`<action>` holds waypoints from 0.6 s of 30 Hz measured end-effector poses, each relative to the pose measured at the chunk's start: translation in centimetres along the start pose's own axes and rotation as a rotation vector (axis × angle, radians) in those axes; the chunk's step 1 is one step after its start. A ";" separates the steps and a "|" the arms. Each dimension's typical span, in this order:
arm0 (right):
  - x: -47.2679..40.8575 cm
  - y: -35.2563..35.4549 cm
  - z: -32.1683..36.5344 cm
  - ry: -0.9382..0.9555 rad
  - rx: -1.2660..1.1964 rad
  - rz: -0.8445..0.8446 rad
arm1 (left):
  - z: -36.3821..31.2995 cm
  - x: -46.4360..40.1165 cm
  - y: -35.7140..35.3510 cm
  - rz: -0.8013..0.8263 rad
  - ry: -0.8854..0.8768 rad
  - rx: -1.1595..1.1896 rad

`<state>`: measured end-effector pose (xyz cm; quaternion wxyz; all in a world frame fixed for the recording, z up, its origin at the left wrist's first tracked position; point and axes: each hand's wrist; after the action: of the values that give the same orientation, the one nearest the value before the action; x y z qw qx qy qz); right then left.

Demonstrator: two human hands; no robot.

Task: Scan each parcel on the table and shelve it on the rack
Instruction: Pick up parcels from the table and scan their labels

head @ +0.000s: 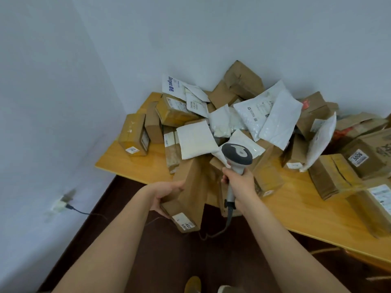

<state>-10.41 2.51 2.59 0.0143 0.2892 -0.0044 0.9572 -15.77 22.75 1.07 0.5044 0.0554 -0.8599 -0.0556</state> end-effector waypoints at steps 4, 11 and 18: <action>0.4 -2.0 1.4 -0.003 -0.002 0.034 | 0.9 2.0 2.8 0.008 0.000 -0.026; 1.0 -4.0 1.9 0.015 0.039 0.091 | 2.0 4.3 5.1 -0.070 -0.060 0.058; 0.6 -4.0 1.4 -0.038 0.018 0.112 | 3.2 4.3 4.6 -0.128 -0.076 0.231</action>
<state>-10.05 6.52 4.07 -0.0420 0.3065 -0.0123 0.9509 -20.87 26.79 3.93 0.4570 0.1655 -0.8739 0.0097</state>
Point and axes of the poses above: each hand's wrist, its own x-axis away from the middle knuckle, its own y-axis out of the back of the hand, z = x × y, and after that the axes turned 5 degrees about -y, right-handed
